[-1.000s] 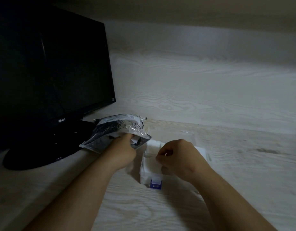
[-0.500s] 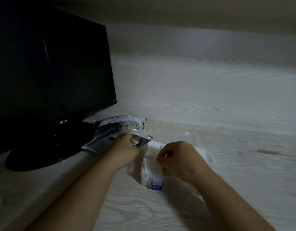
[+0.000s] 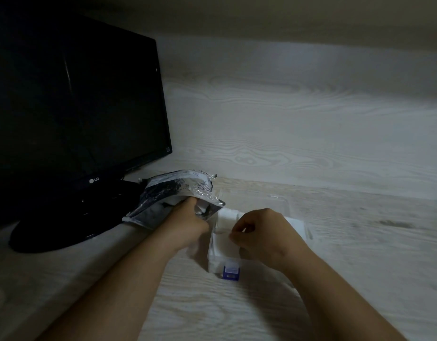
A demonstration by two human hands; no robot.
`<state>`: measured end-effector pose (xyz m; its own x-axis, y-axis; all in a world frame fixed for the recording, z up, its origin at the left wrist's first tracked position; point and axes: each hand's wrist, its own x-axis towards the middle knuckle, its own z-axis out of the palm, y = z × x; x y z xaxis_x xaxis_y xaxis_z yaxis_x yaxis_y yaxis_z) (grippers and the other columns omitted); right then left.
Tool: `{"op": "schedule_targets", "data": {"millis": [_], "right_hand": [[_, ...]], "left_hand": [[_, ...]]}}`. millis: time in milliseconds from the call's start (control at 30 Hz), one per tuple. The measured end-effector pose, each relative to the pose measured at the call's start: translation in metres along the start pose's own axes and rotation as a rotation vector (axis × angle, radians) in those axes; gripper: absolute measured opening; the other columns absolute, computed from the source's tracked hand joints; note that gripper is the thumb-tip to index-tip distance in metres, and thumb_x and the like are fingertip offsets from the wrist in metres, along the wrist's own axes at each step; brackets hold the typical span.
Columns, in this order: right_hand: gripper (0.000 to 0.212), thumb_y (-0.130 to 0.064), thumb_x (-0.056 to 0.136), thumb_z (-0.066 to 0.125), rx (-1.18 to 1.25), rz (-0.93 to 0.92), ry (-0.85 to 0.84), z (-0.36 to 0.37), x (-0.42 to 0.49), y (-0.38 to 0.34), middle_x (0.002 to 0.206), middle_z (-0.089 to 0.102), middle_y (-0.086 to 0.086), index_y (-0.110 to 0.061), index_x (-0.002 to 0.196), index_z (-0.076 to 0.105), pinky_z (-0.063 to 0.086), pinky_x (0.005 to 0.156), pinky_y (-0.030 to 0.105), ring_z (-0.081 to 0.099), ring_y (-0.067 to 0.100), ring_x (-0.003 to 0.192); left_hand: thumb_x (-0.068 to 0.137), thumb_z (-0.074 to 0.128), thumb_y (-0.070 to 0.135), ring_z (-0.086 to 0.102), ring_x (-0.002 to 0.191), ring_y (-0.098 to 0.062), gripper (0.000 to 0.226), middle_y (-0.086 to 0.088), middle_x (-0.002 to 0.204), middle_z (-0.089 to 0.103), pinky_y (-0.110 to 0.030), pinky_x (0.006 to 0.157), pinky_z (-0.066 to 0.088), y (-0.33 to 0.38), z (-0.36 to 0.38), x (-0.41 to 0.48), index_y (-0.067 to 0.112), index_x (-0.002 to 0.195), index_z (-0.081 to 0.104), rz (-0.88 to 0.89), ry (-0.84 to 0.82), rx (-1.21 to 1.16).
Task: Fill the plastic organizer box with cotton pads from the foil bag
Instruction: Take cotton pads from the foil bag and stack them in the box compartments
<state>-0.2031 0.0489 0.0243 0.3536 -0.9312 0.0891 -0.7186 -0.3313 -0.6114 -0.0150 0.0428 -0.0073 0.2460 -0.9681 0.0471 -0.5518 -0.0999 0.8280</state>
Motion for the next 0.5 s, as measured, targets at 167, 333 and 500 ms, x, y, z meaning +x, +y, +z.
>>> {"op": "schedule_targets", "data": {"millis": [167,333,500], "right_hand": [[0.007,-0.028,0.084,0.068,0.010,0.002,-0.012,-0.0002,0.0002,0.0001,0.080,0.071,-0.005,-0.024,0.084,0.074,0.060,0.075,0.036,0.070,0.011,0.073],[0.008,-0.028,0.084,0.068,0.004,0.004,-0.019,0.0002,0.0006,0.0001,0.083,0.071,-0.004,-0.023,0.086,0.074,0.059,0.075,0.035,0.070,0.012,0.072],[0.008,-0.028,0.084,0.068,0.013,0.005,-0.026,0.0006,0.0013,0.0000,0.085,0.071,-0.002,-0.023,0.086,0.074,0.059,0.077,0.038,0.071,0.015,0.076]], "left_hand": [[0.073,0.067,0.008,0.057,0.106,-0.026,0.055,-0.010,0.116,0.059,-0.027,0.080,0.041,-0.0012,0.0014,0.0018,0.016,0.126,0.053,-0.013,0.045,-0.004],[0.054,0.061,0.028,0.052,0.119,-0.026,0.076,-0.008,0.132,0.053,-0.037,0.100,0.045,-0.0009,-0.0006,0.0004,0.018,0.129,0.055,-0.011,0.078,0.024],[0.067,0.066,0.016,0.056,0.112,-0.025,0.056,-0.006,0.126,0.057,-0.031,0.092,0.047,-0.0018,0.0006,0.0001,0.021,0.122,0.059,0.030,0.086,0.024]]}}
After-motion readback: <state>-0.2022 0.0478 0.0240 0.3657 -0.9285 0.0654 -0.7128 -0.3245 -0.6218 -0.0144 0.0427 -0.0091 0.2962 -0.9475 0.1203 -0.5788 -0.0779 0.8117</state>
